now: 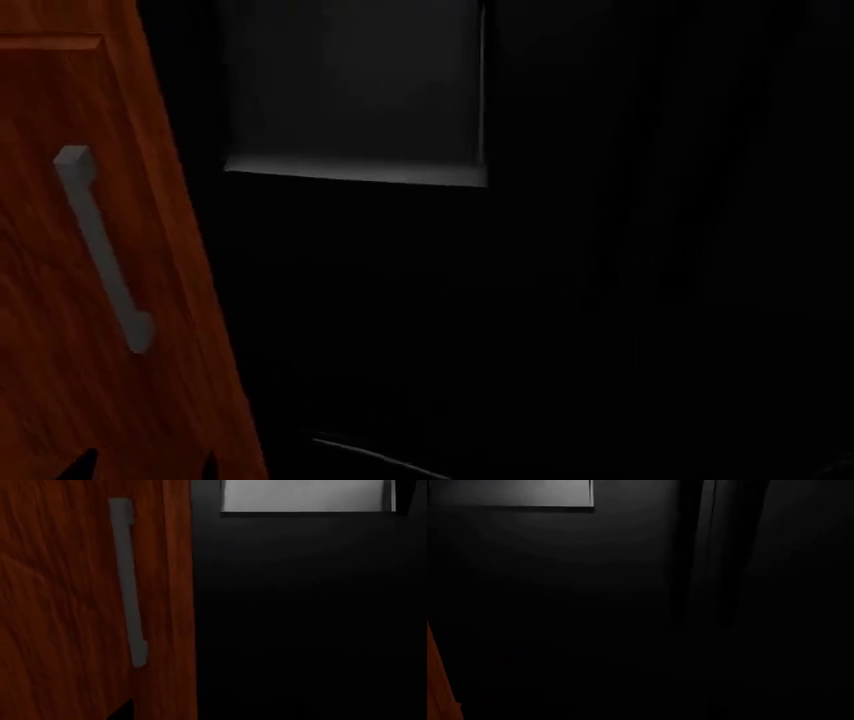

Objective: Navigate to the stove.

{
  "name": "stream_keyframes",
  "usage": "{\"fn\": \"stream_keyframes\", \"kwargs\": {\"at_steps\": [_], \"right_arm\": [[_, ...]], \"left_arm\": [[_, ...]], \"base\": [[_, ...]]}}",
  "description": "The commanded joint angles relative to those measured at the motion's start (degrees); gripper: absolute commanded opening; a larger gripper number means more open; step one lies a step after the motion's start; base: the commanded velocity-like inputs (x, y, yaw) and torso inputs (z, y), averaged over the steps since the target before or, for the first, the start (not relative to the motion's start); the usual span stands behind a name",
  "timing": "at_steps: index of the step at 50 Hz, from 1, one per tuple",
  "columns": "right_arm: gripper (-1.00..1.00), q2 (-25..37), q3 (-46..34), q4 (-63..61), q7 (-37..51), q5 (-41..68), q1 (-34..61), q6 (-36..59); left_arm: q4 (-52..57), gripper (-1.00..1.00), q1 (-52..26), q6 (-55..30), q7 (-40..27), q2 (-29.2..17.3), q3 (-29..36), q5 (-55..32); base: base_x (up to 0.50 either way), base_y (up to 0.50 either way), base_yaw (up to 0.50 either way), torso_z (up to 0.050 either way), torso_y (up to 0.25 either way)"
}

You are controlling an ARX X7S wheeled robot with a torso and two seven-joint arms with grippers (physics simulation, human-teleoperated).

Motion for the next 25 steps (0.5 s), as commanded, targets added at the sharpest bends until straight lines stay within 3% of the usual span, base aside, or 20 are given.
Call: {"fn": "stream_keyframes", "kwargs": {"at_steps": [1,25], "right_arm": [[1.0,0.6,-0.7,0.5,0.8,1.0,0.4,-0.3],[1.0,1.8,-2.1,0.7,2.5,2.3,0.5,-0.6]], "left_arm": [[-0.5,1.0,-0.2,0.7,-0.5,-0.8,1.1,-0.5],[0.4,1.0,-0.1,0.5,-2.0,-1.9,2.1,-2.0]], "base": [[0.0,-0.5,0.0,0.05,0.0],[0.0,-0.5,0.0,0.05,0.0]]}}
